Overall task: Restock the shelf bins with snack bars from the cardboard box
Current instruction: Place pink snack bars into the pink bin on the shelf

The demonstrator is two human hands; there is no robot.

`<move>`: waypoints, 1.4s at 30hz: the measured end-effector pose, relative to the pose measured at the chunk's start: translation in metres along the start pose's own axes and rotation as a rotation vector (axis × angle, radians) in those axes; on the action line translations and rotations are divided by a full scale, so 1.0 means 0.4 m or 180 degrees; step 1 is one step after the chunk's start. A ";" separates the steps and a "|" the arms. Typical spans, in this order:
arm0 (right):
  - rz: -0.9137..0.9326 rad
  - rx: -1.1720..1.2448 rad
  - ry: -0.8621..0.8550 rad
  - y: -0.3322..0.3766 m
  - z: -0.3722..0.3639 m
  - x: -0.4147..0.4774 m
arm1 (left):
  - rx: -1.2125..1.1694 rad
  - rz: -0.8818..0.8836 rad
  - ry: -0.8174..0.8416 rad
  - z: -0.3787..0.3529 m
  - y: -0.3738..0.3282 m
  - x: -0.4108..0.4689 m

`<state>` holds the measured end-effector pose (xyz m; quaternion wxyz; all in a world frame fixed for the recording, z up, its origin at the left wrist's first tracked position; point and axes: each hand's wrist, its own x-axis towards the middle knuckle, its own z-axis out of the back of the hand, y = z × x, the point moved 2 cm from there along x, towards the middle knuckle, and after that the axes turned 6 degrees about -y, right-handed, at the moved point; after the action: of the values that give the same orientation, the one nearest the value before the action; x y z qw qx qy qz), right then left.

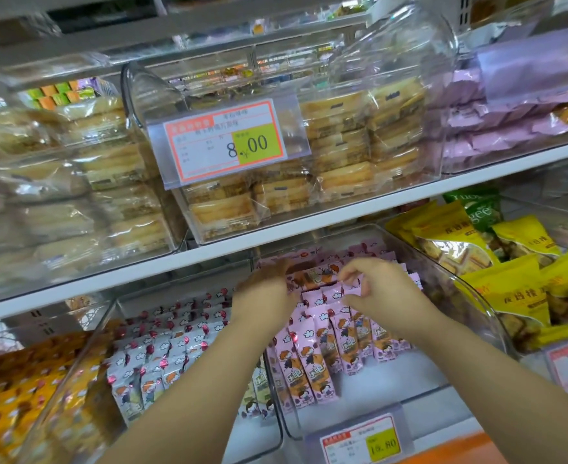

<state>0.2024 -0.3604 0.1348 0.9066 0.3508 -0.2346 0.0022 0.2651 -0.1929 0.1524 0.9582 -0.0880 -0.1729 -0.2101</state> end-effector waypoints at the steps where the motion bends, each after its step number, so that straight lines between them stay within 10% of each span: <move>1: -0.0014 0.0002 -0.0007 0.002 -0.001 0.002 | 0.0124 0.0006 0.0052 -0.006 -0.001 0.006; 10: -0.0382 0.0699 -0.0648 0.014 0.013 0.011 | -0.0020 -0.0053 -0.0564 0.016 -0.009 -0.018; 17: -0.0363 0.1130 -0.0343 0.011 0.079 0.009 | -0.1218 -0.0199 0.0219 0.028 -0.028 -0.064; 25: -0.0004 -0.0298 0.1422 0.027 -0.005 -0.050 | -0.0905 -0.0195 0.0638 0.027 -0.013 -0.095; 42: -0.0211 0.0549 0.0178 0.021 -0.022 0.047 | -0.1918 0.0774 -0.0217 -0.003 0.037 -0.045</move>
<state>0.2214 -0.3514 0.1423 0.8788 0.4349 -0.1965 0.0021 0.2565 -0.1732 0.1432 0.9008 -0.3946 -0.1232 -0.1328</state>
